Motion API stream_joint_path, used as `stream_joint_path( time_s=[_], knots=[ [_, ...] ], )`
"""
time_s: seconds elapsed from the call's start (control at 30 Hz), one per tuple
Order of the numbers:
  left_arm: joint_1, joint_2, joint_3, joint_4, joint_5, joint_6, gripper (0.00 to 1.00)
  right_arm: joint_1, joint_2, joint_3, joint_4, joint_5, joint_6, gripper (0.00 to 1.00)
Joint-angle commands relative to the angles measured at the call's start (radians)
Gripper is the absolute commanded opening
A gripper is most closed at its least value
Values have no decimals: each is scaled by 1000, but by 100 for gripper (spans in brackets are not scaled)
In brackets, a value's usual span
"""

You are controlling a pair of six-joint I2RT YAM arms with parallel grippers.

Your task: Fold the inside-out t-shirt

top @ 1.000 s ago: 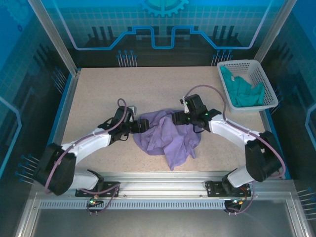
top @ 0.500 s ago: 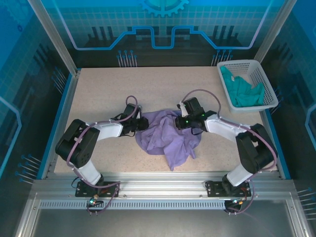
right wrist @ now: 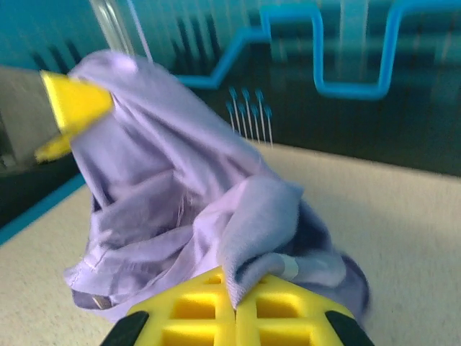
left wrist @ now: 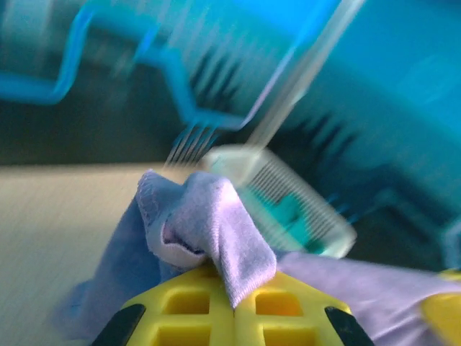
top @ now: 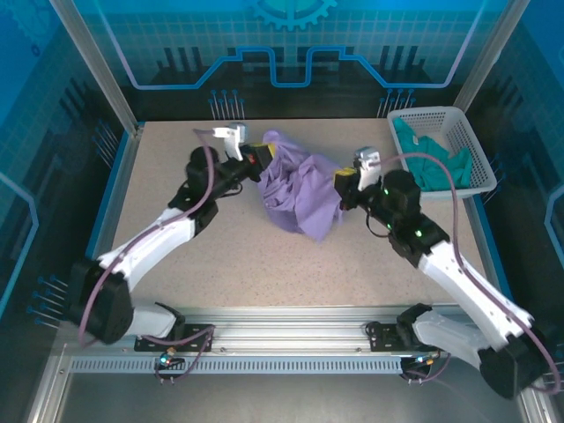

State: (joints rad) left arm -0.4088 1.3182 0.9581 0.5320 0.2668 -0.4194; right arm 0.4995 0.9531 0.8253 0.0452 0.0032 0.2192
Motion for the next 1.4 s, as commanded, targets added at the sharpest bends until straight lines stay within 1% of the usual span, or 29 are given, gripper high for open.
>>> stream_joint_path(
  time_s=[0.0,0.07,0.1,0.17,0.2,0.3,0.37,0.43,0.53,0.73,0.8,0.87,0.93,1.03,1.1,1.17,1.2,1.23,1.3,1.37],
  knots=[
    [-6,-73,-123,277,163,-21,0,68,-49,-188,104,62,-26,18],
    [-7,-86,-214,350,187,-14,0,120,-28,-295,134,118,25,38],
    [-7,-88,-258,365,200,-3,0,143,-1,-324,128,143,48,45],
    [-7,-85,-329,371,227,14,0,187,48,-335,98,186,54,53],
    [-7,-85,-361,371,242,22,0,205,61,-327,86,210,43,55],
    [-6,-94,-443,369,243,42,0,212,84,-287,114,221,11,62],
    [-7,-108,-481,345,239,60,0,194,126,-238,132,182,-1,65],
    [-6,-126,-514,319,222,70,0,159,196,-164,108,116,13,67],
    [-7,-148,-553,314,208,76,0,109,346,-38,34,51,72,67],
    [-7,-214,-602,229,160,106,0,45,623,222,-115,-65,162,67],
    [-6,-241,-616,177,140,107,0,2,719,315,-179,-142,223,67],
    [-6,-265,-627,117,118,99,0,-16,802,387,-220,-208,268,65],
    [-9,-280,-630,21,85,74,0,-3,882,468,-291,-197,275,64],
    [-22,-273,-642,-95,81,46,0,38,988,583,-392,-126,252,64],
    [-39,-268,-667,-120,64,31,0,60,1052,642,-430,-108,242,64],
    [-53,-273,-696,-121,43,19,0,79,1114,688,-452,-94,236,60],
    [-56,-277,-705,-122,35,15,0,83,1137,709,-462,-92,233,56],
    [-56,-282,-711,-128,25,14,0,85,1156,724,-472,-94,228,49],
    [-58,-294,-712,-152,9,14,0,84,1160,733,-468,-91,219,32],
    [-59,-313,-702,-180,-20,15,0,76,1123,722,-442,-95,199,12]
  ],
)
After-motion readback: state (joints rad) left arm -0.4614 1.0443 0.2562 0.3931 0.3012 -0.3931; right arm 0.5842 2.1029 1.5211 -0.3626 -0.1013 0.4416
